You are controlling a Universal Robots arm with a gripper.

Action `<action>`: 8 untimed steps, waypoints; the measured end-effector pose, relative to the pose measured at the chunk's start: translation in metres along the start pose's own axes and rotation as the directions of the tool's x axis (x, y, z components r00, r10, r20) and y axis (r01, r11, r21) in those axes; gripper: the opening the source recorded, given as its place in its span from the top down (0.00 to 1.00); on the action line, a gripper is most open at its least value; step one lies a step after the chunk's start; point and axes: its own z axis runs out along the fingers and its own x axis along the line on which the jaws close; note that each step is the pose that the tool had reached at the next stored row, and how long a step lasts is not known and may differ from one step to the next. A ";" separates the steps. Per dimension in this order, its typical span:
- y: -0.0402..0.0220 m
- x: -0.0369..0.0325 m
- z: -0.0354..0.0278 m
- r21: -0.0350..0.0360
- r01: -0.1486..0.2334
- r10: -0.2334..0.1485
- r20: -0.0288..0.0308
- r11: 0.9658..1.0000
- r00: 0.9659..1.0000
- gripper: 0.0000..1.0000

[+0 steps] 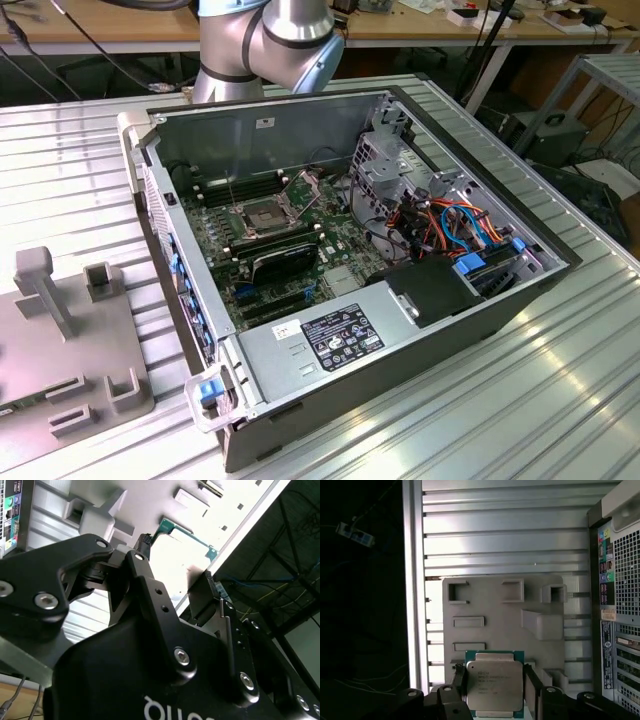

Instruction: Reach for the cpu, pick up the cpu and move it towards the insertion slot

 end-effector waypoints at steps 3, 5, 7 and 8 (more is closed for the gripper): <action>0.0000 -0.0008 -0.0001 0.000 0.000 0.000 0.000 1.000 1.000 0.45; 0.0000 -0.0009 0.0000 0.000 0.000 0.000 0.000 1.000 1.000 0.45; 0.0000 -0.0011 0.0000 0.000 0.000 0.000 0.000 1.000 1.000 0.45; 0.0001 -0.0015 0.0000 0.000 0.000 0.000 0.000 1.000 1.000 0.45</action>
